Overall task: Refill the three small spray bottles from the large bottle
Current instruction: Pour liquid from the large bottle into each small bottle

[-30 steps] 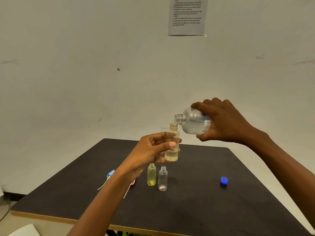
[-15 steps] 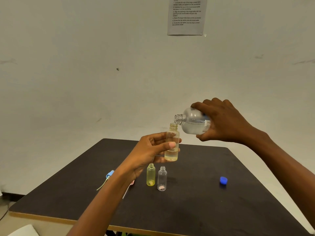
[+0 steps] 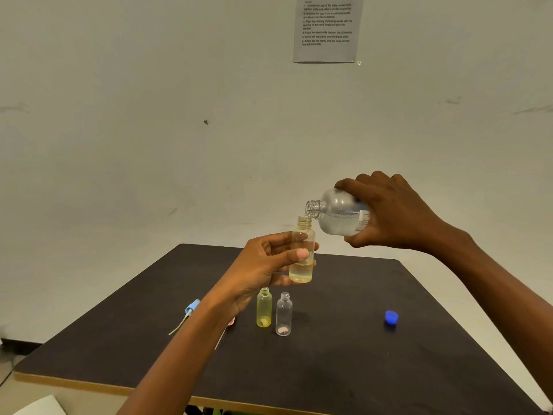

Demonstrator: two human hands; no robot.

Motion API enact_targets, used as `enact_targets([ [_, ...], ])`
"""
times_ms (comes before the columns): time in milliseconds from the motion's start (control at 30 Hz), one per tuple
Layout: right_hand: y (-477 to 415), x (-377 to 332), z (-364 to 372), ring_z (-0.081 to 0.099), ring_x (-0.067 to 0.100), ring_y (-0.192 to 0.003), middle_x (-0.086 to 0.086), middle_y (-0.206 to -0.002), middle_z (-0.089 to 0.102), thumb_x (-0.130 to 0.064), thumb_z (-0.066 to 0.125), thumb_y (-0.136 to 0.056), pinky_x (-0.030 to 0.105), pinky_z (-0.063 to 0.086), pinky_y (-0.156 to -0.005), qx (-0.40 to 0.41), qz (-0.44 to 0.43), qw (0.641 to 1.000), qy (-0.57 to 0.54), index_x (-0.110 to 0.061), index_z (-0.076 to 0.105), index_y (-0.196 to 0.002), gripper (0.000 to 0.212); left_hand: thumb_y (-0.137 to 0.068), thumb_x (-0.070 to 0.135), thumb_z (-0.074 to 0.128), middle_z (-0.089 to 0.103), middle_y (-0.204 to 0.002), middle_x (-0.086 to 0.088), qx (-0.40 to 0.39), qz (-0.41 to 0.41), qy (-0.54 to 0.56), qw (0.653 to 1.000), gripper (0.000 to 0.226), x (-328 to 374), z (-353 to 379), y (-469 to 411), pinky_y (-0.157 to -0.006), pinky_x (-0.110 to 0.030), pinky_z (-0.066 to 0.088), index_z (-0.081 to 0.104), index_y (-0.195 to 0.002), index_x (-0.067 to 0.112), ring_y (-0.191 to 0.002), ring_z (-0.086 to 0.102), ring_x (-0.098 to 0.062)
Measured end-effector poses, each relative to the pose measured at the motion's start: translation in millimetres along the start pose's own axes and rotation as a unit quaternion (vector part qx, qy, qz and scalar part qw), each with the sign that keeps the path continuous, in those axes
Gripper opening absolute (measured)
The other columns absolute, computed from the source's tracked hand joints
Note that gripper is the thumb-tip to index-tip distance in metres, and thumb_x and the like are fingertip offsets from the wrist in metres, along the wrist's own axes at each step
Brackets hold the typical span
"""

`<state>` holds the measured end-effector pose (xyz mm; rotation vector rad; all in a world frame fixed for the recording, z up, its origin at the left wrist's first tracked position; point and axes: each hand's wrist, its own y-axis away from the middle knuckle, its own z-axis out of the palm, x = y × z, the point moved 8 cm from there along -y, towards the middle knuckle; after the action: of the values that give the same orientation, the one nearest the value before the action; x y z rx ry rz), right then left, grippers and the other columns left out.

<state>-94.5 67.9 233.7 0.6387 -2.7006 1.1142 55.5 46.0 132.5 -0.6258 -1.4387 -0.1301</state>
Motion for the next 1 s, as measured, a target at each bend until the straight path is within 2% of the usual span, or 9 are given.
enact_targets([
  [567,-0.3,-0.7,-1.7,0.038,0.016,-0.077,-0.004,-0.090,0.053,-0.052,0.060,-0.051,0.030,0.024,-0.070,-0.008,0.004,1.000,-0.002,-0.025,0.049,-0.119,0.074,-0.086,0.013,0.062,0.072,-0.108,0.001,-0.002,0.001,0.006,1.000,0.030,1.3,0.2,1.8,-0.066,-0.025,0.057,0.062,-0.116,0.019,-0.096,0.071,-0.018],
  [733,0.0,-1.1,-2.0,0.037,0.016,-0.078,-0.003,-0.092,0.054,-0.052,0.060,-0.052,0.030,0.025,-0.071,-0.011,0.002,1.000,-0.003,-0.024,0.049,-0.121,0.075,-0.085,0.013,0.062,0.072,-0.109,0.000,-0.002,0.002,0.004,1.000,0.032,0.8,-0.3,1.7,-0.076,-0.032,0.059,0.062,-0.117,0.018,-0.098,0.070,-0.019],
  [1000,-0.9,-1.1,-2.9,0.038,0.016,-0.078,-0.001,-0.093,0.056,-0.053,0.060,-0.052,0.031,0.026,-0.071,-0.010,-0.001,1.000,-0.004,-0.023,0.049,-0.121,0.076,-0.083,0.014,0.063,0.073,-0.108,0.000,-0.002,0.006,0.007,1.000,0.031,1.9,-0.5,1.4,-0.071,-0.029,0.059,0.063,-0.114,0.020,-0.097,0.070,-0.018],
])
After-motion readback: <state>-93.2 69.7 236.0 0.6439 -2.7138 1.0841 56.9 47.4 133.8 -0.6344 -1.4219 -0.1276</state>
